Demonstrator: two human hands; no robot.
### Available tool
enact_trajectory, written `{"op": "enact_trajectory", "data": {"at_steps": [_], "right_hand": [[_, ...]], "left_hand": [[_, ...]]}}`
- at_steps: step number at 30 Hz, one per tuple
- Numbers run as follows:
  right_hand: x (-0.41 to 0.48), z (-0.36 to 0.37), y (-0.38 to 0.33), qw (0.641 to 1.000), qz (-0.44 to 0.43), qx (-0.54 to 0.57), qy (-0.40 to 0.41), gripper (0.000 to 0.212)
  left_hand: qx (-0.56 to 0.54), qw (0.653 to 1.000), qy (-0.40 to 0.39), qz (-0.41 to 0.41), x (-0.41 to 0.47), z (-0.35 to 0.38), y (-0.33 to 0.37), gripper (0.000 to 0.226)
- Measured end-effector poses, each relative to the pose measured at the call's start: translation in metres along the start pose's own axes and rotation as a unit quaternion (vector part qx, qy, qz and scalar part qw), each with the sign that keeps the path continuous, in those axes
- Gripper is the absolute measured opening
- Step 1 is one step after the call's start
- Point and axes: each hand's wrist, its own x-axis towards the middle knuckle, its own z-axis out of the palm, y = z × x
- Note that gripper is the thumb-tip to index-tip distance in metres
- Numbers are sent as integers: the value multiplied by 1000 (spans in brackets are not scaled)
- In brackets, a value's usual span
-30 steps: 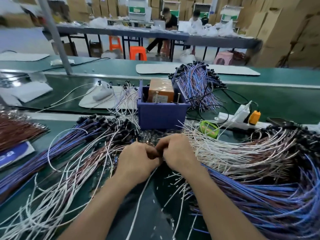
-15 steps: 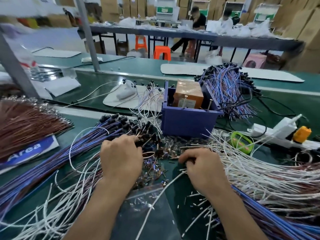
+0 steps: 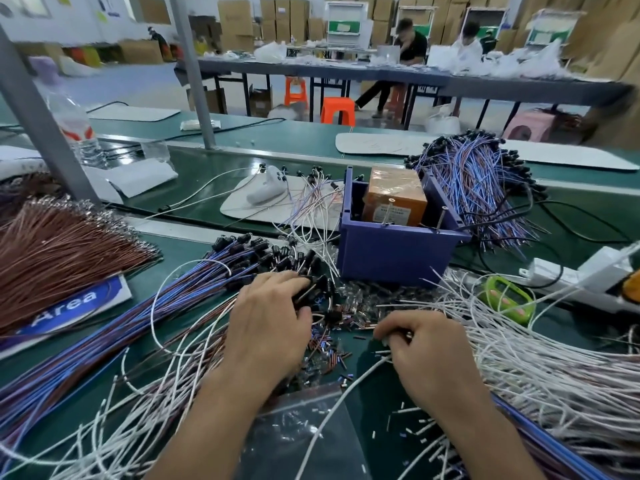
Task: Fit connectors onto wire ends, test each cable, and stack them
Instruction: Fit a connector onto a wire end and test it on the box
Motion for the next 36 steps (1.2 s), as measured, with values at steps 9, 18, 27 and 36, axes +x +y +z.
{"op": "enact_trajectory", "data": {"at_steps": [9,18,27,36], "right_hand": [[25,30,-75,982,-61,-89,-152,36],[18,53,-76,995,-27,-33,-89,39],[-4,44,-66,994,-17,73,-79,31],[-7,4,-83,934,23,338,-117,25]], "left_hand": [[-16,981,189,-40,12,-36,-20,27],[-24,980,-72,-183,41,-65,-94,29],[101,984,-1,-143,45,-41,-94,10],[-92,955,271,71,27,-67,-27,10]]}}
